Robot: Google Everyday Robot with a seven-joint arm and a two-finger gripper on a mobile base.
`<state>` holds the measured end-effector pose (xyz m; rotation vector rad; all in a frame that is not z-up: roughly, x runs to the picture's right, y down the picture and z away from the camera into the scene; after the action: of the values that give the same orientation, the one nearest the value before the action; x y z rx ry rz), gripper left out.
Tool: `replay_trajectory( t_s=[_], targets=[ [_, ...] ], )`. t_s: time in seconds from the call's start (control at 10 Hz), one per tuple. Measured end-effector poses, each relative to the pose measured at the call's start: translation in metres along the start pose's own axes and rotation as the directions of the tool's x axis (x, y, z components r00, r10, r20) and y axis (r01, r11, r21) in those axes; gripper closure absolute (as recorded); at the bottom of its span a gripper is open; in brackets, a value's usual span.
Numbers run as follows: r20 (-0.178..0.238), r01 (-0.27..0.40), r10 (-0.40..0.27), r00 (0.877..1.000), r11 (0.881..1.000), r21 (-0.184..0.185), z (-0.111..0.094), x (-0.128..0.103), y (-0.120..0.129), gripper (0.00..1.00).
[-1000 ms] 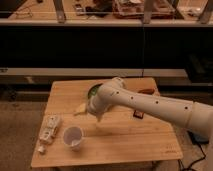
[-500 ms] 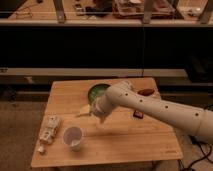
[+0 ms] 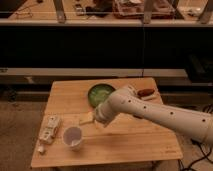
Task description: Place the ceramic cup in the ceramic bowl
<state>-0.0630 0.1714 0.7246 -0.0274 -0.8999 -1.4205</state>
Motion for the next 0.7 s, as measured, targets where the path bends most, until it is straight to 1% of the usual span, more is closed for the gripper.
replay_trajectory(
  t_s=[0.3,0.7],
  targets=[
    [0.015,0.064,-0.064,0.998,0.998,-0.012,0.009,-0.016,-0.011,0.22],
    [0.020,0.097,-0.097,0.995,0.994,-0.043,0.022,-0.024,-0.016,0.22]
  ],
)
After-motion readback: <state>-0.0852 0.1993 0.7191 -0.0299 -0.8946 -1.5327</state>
